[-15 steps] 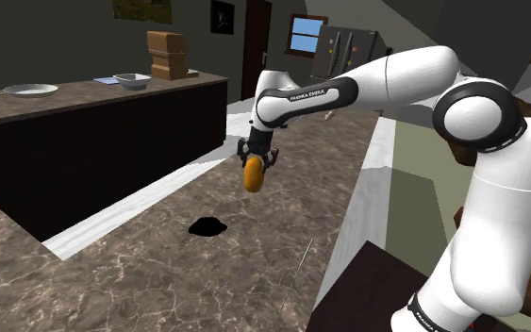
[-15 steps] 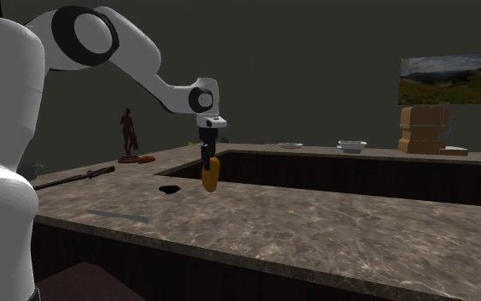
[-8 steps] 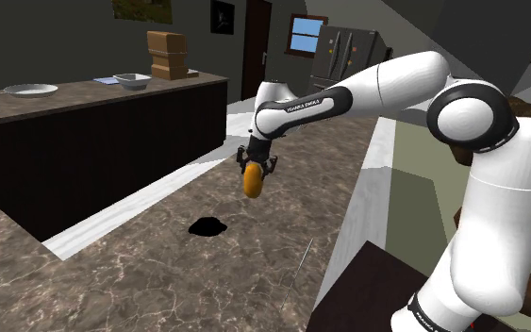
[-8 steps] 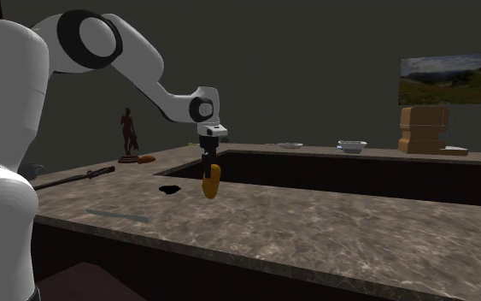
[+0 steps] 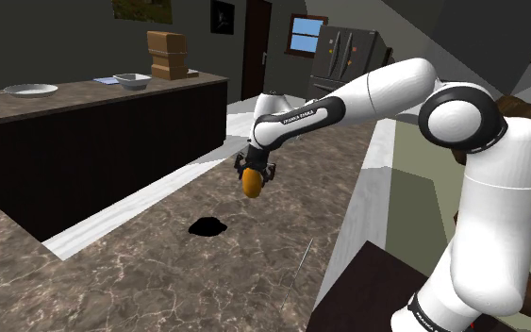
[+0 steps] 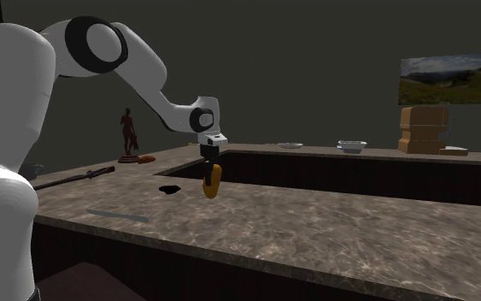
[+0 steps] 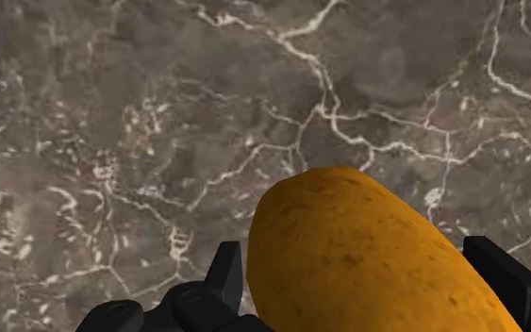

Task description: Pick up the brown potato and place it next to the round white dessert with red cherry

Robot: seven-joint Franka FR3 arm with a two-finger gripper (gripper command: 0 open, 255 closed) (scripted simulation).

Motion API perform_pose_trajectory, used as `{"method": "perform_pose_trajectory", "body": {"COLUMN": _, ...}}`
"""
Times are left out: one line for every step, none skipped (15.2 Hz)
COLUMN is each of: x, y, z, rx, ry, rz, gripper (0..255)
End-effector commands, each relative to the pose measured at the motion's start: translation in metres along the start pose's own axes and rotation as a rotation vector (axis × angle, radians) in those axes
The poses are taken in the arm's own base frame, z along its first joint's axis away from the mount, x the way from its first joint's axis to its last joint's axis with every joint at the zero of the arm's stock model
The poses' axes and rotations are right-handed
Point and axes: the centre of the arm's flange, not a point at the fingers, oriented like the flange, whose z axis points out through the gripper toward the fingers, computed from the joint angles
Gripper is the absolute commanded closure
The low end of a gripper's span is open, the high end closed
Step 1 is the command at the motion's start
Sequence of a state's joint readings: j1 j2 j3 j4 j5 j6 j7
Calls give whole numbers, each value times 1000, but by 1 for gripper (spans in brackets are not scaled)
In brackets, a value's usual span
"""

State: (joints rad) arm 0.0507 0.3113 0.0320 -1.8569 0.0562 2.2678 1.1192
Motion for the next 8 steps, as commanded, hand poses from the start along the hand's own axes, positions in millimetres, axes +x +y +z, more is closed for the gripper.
{"method": "perform_pose_trajectory", "body": {"x": -3, "y": 4, "z": 16, "rx": -19, "ry": -10, "rz": -1, "gripper": 255}}
{"method": "perform_pose_trajectory", "body": {"x": -3, "y": 4, "z": 16, "rx": -19, "ry": -10, "rz": -1, "gripper": 255}}
{"method": "perform_pose_trajectory", "body": {"x": -3, "y": 4, "z": 16, "rx": -19, "ry": -10, "rz": -1, "gripper": 255}}
{"method": "perform_pose_trajectory", "body": {"x": -3, "y": 4, "z": 16, "rx": -19, "ry": -10, "rz": -1, "gripper": 255}}
{"method": "perform_pose_trajectory", "body": {"x": -3, "y": 4, "z": 16, "rx": -19, "ry": -10, "rz": -1, "gripper": 255}}
{"method": "perform_pose_trajectory", "body": {"x": -3, "y": 4, "z": 16, "rx": -19, "ry": -10, "rz": -1, "gripper": 255}}
{"method": "perform_pose_trajectory", "body": {"x": -3, "y": 4, "z": 16, "rx": -19, "ry": -10, "rz": -1, "gripper": 255}}
{"method": "perform_pose_trajectory", "body": {"x": -3, "y": 4, "z": 13, "rx": -19, "ry": -11, "rz": -1, "gripper": 0}}
